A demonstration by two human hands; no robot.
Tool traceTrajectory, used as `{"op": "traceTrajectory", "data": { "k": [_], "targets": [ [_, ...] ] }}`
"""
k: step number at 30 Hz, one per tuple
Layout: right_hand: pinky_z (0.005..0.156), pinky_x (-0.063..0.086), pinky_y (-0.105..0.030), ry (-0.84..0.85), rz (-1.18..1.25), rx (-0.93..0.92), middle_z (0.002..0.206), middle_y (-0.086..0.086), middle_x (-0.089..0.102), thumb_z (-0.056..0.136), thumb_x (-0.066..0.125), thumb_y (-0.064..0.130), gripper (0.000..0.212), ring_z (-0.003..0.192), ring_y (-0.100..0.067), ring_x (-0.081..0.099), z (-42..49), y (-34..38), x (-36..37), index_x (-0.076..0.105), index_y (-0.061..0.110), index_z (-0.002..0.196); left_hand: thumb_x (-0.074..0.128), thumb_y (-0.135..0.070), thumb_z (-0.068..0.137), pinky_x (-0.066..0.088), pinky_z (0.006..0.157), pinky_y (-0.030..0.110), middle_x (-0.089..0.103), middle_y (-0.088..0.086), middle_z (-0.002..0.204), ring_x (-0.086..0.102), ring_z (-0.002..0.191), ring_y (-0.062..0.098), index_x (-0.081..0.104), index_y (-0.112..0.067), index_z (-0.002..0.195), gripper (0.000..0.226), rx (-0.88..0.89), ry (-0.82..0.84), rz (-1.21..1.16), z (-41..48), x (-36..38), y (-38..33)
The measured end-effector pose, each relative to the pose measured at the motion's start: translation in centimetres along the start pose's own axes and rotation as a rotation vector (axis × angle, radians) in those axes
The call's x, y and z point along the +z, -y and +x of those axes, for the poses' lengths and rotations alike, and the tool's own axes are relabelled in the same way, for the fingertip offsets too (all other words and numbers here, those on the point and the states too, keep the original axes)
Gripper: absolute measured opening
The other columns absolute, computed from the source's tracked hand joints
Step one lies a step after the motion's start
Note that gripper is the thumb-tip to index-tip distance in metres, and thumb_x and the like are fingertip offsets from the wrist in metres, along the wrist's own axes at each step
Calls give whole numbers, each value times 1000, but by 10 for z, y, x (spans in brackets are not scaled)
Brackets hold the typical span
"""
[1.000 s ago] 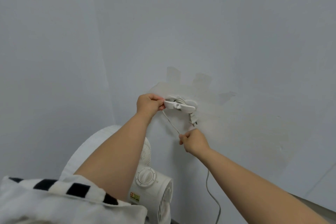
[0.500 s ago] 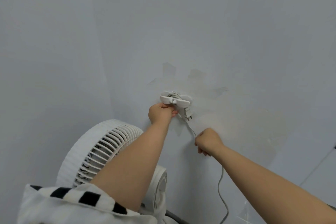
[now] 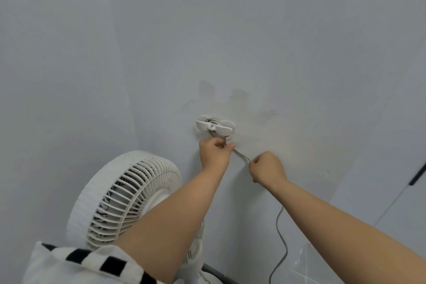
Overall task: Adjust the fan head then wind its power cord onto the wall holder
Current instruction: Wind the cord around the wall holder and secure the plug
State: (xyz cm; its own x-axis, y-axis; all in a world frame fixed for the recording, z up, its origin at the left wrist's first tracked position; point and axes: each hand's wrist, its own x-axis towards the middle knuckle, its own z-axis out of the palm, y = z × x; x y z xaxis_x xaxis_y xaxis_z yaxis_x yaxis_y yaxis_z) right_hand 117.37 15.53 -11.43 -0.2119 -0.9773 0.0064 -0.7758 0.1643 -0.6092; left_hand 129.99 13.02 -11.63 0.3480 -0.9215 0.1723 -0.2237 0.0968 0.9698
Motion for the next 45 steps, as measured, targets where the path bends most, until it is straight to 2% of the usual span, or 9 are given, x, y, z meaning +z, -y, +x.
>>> {"op": "traceTrajectory", "data": {
  "k": [4, 11, 19, 24, 28, 33, 37, 41, 45],
  "targets": [
    [54, 37, -27, -92, 5, -82, 67, -24, 65, 77, 50, 10, 22, 54, -26, 48, -2, 5, -9, 55, -6, 62, 74, -14, 75, 41, 72, 21, 57, 12, 107, 57, 74, 17, 68, -6, 80, 11, 31, 31, 105, 7, -15, 5],
    [45, 28, -25, -217, -115, -140, 49, -6, 38, 81, 48, 9, 31, 48, -25, 38, -4, 15, -25, 38, 7, 52, 69, -15, 80, 52, 85, 40, 67, 8, 85, 63, 87, 24, 59, -21, 64, 19, -75, 172, 25, 10, -29, 1],
    [57, 33, -29, -279, -298, -188, 63, -7, 46, 87, 44, 11, 34, 64, -30, 47, -7, 13, -25, 35, 12, 54, 60, -8, 87, 51, 65, 26, 63, 0, 79, 64, 74, 14, 56, -15, 75, 14, -233, 454, -68, 20, -55, -10],
    [50, 29, -30, -429, -112, -232, 49, -5, 41, 86, 47, 15, 33, 52, -28, 41, -5, 27, -44, 44, 5, 55, 61, -7, 86, 48, 58, 26, 64, 8, 82, 60, 62, 16, 57, -9, 89, 6, -166, 379, 47, 25, -51, -9],
    [58, 35, -32, -543, -76, -310, 71, -13, 62, 88, 48, 18, 27, 64, -29, 48, -1, 53, -58, 62, 1, 74, 63, -7, 84, 46, 56, 26, 64, 11, 85, 58, 58, 17, 56, -12, 87, 9, -134, 302, 84, 28, -41, -5],
    [67, 49, -38, -593, -90, -423, 83, -13, 68, 91, 50, 21, 25, 79, -35, 60, 12, 87, -66, 63, 3, 81, 70, -16, 77, 53, 77, 37, 69, 9, 82, 68, 85, 29, 55, -24, 69, 19, -79, 213, 132, 27, -35, 2],
    [59, 34, -32, -647, -272, -523, 81, -12, 66, 92, 50, 23, 23, 78, -32, 57, 18, 94, -69, 59, 5, 81, 74, -27, 76, 40, 68, 27, 56, -6, 76, 56, 76, 17, 53, -17, 83, 25, 72, 12, 222, 20, -50, 4],
    [56, 27, -27, -806, -480, -751, 51, -7, 54, 70, 74, 16, 29, 60, -28, 51, 15, 96, -71, 52, 7, 53, 75, -17, 74, 34, 79, 16, 53, 0, 109, 49, 103, 16, 59, -16, 111, 40, 429, -103, 386, 29, -66, 3],
    [57, 37, -30, -805, -599, -761, 46, -5, 50, 62, 82, 21, 36, 54, -26, 50, 16, 95, -82, 50, 10, 48, 86, -16, 57, 48, 73, 31, 60, 4, 103, 57, 93, 26, 65, -14, 109, 56, 748, -25, 637, 41, -69, 3]
  ]
}}
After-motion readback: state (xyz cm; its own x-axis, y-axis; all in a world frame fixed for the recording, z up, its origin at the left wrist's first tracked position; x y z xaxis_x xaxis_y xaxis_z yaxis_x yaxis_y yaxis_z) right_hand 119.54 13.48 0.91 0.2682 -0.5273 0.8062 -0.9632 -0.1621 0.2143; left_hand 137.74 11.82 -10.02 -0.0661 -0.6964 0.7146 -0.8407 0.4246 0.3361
